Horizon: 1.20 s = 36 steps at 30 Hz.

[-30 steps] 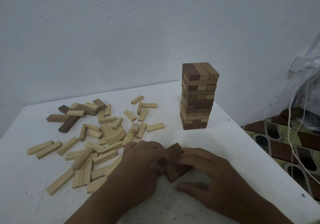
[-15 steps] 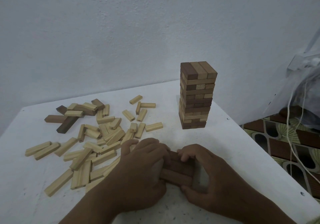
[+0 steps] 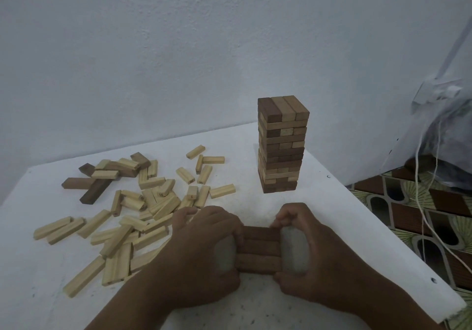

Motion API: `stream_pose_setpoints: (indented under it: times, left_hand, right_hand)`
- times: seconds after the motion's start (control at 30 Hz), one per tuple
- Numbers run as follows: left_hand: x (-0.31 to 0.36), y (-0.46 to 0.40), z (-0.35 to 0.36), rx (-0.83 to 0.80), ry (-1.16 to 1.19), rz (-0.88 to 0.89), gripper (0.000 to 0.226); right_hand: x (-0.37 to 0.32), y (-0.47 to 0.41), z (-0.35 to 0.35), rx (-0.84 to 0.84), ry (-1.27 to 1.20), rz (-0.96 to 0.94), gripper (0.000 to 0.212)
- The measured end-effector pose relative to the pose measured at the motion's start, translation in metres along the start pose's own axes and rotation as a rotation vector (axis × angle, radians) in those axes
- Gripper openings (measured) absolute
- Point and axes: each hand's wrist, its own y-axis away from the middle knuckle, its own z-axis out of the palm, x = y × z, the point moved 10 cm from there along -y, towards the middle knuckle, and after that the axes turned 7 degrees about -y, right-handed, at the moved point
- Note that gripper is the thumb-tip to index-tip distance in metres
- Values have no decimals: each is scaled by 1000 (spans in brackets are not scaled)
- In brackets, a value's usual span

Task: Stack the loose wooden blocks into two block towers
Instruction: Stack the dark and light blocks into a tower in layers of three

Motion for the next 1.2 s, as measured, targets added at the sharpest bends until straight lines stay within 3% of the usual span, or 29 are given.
stream_pose_setpoints:
  times: [0.17, 0.4, 0.63, 1.2]
  left_hand:
    - [-1, 0, -30, 144, 169, -82, 48]
    - [18, -26, -97, 323, 480, -76, 56]
    - [29, -70, -141, 454, 471, -75, 54]
    - [0, -132, -105, 356, 539, -266, 50]
  right_hand:
    - [-22, -1, -31, 121, -41, -39, 69]
    - [-65, -14, -89, 309, -168, -173, 65]
    - [-79, -59, -141, 318, -274, -215, 55]
    - [-18, -125, -152, 201, -319, -28, 51]
